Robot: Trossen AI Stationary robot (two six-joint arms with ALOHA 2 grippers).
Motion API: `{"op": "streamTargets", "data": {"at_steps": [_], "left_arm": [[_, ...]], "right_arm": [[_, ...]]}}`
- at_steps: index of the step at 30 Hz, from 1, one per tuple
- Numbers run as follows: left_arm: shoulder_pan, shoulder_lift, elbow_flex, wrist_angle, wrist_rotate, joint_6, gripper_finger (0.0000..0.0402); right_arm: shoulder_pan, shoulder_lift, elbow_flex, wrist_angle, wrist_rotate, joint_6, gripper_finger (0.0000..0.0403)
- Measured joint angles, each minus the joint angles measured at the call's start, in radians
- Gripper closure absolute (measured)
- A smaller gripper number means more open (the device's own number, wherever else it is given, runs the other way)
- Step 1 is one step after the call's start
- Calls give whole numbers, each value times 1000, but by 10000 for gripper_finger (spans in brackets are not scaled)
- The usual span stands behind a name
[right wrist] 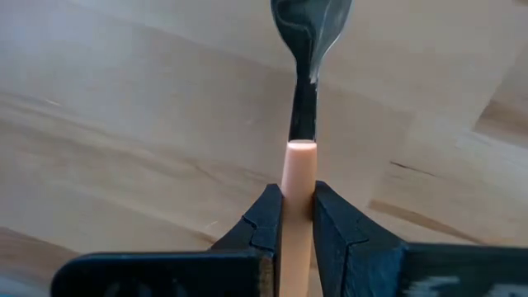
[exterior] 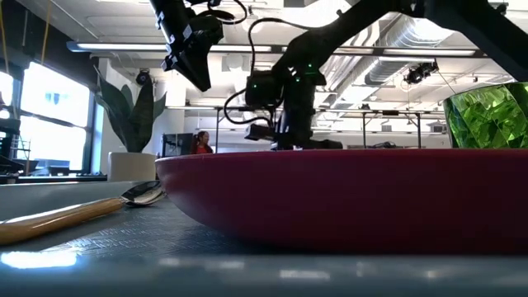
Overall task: Pick and place plate/cup/fork/spoon on tray
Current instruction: Put the yellow fork on the blue tray
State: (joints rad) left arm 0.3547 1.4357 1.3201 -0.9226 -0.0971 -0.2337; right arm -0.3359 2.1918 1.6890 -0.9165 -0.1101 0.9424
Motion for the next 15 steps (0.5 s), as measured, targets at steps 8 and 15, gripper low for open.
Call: {"op": "streamTargets", "data": {"at_steps": [8,15], "left_arm": [[0,0,0,0,0,0,332],[0,0,0,0,0,0,332]], "right_arm": [[-14,32,1,1,-22,0,379],[-13,36,2,1,-15,0,379]]}}
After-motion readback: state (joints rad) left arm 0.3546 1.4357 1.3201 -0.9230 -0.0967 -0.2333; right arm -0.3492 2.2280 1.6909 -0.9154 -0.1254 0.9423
